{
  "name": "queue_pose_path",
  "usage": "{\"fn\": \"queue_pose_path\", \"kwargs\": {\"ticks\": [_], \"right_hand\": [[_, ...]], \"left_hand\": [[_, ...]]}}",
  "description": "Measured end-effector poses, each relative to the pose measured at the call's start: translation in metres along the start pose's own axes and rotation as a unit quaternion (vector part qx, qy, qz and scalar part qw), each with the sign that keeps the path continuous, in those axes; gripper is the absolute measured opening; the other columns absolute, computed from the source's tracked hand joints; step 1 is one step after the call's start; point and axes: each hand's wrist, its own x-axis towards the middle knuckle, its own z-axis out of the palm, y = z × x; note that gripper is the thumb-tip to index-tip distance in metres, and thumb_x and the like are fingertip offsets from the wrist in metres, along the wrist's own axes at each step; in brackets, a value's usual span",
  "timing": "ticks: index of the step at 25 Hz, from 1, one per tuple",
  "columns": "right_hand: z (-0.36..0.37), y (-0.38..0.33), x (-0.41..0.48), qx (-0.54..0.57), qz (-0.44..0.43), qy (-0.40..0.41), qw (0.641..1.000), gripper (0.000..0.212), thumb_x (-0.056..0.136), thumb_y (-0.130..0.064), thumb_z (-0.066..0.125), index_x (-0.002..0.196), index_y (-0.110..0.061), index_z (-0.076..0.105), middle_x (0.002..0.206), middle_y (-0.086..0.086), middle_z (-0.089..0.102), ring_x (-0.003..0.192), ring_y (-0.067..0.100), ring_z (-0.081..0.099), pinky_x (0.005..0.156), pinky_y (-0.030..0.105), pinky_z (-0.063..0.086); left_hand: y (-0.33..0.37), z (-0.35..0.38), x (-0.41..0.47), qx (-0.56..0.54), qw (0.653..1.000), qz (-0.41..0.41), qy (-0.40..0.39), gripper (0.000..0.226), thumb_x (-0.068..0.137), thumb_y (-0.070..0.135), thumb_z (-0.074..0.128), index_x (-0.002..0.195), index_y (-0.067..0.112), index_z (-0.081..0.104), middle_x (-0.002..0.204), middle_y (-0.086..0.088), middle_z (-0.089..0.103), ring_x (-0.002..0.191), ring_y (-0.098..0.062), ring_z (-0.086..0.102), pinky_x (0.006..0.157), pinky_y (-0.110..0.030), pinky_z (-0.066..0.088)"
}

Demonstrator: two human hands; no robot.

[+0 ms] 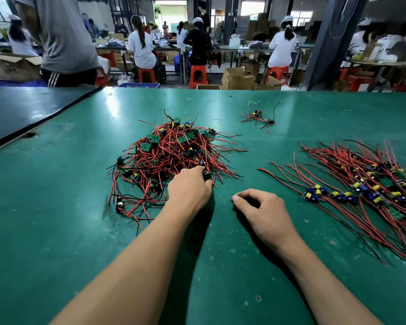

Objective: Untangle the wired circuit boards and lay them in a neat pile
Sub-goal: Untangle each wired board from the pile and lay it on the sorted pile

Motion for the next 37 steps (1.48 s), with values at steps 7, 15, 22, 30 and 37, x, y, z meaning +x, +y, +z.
{"fn": "queue_pose_path", "kwargs": {"ticks": [7,15,22,30,37], "right_hand": [[0.0,-0.001,0.0,-0.005,-0.002,0.004,1.0,0.012,0.089,-0.027,0.072,0.083,-0.018,0.077,0.074,-0.012,0.074,0.072,0.003,0.068,0.07,0.019,0.051],[0.0,-0.003,-0.001,-0.011,-0.02,0.002,1.0,0.011,0.089,-0.024,0.072,0.083,-0.016,0.078,0.075,-0.011,0.075,0.072,0.0,0.066,0.07,0.016,0.049],[-0.004,-0.012,-0.006,0.052,-0.025,-0.082,0.995,0.025,0.093,-0.037,0.067,0.08,-0.019,0.078,0.079,-0.01,0.076,0.079,0.002,0.069,0.076,0.02,0.051],[-0.002,-0.023,-0.01,0.329,0.111,-0.099,0.932,0.018,0.091,-0.008,0.065,0.087,-0.017,0.08,0.077,0.006,0.071,0.063,0.013,0.063,0.053,0.022,0.051],[-0.009,-0.026,-0.008,0.392,0.152,-0.072,0.904,0.012,0.092,-0.009,0.063,0.088,-0.013,0.073,0.075,0.0,0.071,0.057,0.009,0.058,0.049,0.019,0.047]], "left_hand": [[-0.007,-0.002,-0.024,-0.064,0.993,0.055,0.082,0.035,0.09,0.047,0.057,0.079,0.013,0.058,0.079,-0.005,0.065,0.076,-0.031,0.06,0.063,-0.034,0.042],[0.004,0.0,-0.088,-0.149,0.981,0.081,0.091,0.036,0.084,0.054,0.059,0.075,0.019,0.056,0.07,0.001,0.061,0.071,-0.026,0.057,0.061,-0.034,0.044],[0.008,-0.004,-0.096,-0.234,0.962,0.115,0.081,0.018,0.084,0.036,0.07,0.092,0.02,0.068,0.087,0.005,0.072,0.081,-0.019,0.066,0.074,-0.036,0.051],[0.009,-0.009,-0.098,-0.263,0.942,0.152,0.143,0.037,0.08,0.014,0.072,0.116,0.021,0.067,0.104,0.007,0.072,0.077,-0.018,0.066,0.077,-0.033,0.054],[0.016,-0.022,-0.094,-0.572,0.814,-0.065,0.082,0.015,0.09,0.006,0.059,0.096,0.011,0.045,0.09,-0.012,0.066,0.05,-0.031,0.065,0.049,-0.045,0.057]]}}
